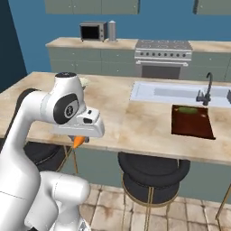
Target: Place the two vegetables and bowl onto the tray for setting up a vegetable dip station.
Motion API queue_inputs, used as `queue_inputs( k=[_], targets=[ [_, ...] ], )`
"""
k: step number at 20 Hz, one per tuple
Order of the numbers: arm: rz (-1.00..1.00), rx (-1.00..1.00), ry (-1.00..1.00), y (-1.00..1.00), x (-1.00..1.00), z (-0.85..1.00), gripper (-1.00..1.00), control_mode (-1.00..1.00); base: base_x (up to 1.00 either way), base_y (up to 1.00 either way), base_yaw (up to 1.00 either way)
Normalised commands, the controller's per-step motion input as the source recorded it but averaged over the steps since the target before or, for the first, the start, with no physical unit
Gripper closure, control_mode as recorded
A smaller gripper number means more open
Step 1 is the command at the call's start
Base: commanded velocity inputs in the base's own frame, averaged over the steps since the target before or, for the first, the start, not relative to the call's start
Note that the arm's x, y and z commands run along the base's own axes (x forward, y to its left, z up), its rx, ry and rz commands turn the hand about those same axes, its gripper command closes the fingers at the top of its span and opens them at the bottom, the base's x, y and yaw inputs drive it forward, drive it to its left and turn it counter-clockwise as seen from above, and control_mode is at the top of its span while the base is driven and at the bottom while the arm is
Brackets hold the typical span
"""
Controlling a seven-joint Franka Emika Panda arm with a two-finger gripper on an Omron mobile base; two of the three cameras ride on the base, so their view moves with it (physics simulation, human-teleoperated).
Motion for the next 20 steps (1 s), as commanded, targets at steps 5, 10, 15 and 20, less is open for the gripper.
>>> queue_inputs(
  k=[5, 10, 15, 20],
  targets=[
    [0.00, 0.00, 0.00, 0.00, 0.00, 0.00, 1.00, 1.00, 0.00, -0.83, 0.00],
    [0.00, 0.00, 0.00, 0.00, 0.00, 0.00, 1.00, 1.00, 0.01, -0.76, -0.03],
    [0.00, 0.00, 0.00, 0.00, 0.00, 0.00, 1.00, 1.00, 0.11, -0.66, -0.01],
    [0.00, 0.00, 0.00, 0.00, 0.00, 0.00, 1.00, 1.00, 0.25, -0.16, -0.08]
  ],
)
